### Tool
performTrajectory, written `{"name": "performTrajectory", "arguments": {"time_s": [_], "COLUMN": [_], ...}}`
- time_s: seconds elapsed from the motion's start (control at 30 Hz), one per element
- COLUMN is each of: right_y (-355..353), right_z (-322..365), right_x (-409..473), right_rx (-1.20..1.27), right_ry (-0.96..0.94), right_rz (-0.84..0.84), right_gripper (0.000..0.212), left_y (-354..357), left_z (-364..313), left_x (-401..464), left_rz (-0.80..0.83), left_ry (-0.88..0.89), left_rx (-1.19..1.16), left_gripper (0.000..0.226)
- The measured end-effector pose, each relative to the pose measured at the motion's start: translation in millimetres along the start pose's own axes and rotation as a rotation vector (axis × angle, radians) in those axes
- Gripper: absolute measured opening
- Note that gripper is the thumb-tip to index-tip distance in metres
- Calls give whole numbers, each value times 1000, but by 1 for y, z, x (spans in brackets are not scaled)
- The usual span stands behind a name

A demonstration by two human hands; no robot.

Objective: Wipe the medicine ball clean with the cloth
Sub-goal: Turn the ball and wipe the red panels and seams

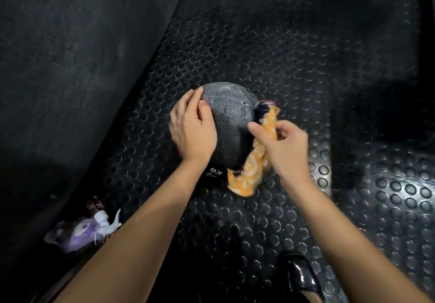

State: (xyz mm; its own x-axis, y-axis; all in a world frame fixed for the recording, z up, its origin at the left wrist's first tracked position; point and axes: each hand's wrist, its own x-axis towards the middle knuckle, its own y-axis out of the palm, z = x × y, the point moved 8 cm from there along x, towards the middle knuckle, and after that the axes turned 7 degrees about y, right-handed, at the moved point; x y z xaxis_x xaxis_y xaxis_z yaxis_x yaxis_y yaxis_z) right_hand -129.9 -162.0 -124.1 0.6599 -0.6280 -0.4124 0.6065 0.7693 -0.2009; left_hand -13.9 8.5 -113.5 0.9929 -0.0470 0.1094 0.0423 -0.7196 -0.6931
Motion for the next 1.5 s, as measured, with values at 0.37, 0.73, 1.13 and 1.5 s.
{"name": "performTrajectory", "arguments": {"time_s": [0.37,0.73,1.13,1.5], "right_y": [9,-9,11,4], "right_z": [2,6,26,31], "right_x": [-4,-14,-22,-5], "right_rx": [-161,-405,-724,-658], "right_ry": [-250,-286,-558,-432], "right_rz": [74,-1,-111,-199], "right_gripper": [32,44,32,26], "left_y": [-4,5,9,4], "left_z": [5,-5,-11,-9], "left_x": [3,15,2,0], "left_rz": [-4,137,73,51], "left_ry": [-11,137,128,59], "left_rx": [-10,71,87,39], "left_gripper": [50,47,51,50]}}
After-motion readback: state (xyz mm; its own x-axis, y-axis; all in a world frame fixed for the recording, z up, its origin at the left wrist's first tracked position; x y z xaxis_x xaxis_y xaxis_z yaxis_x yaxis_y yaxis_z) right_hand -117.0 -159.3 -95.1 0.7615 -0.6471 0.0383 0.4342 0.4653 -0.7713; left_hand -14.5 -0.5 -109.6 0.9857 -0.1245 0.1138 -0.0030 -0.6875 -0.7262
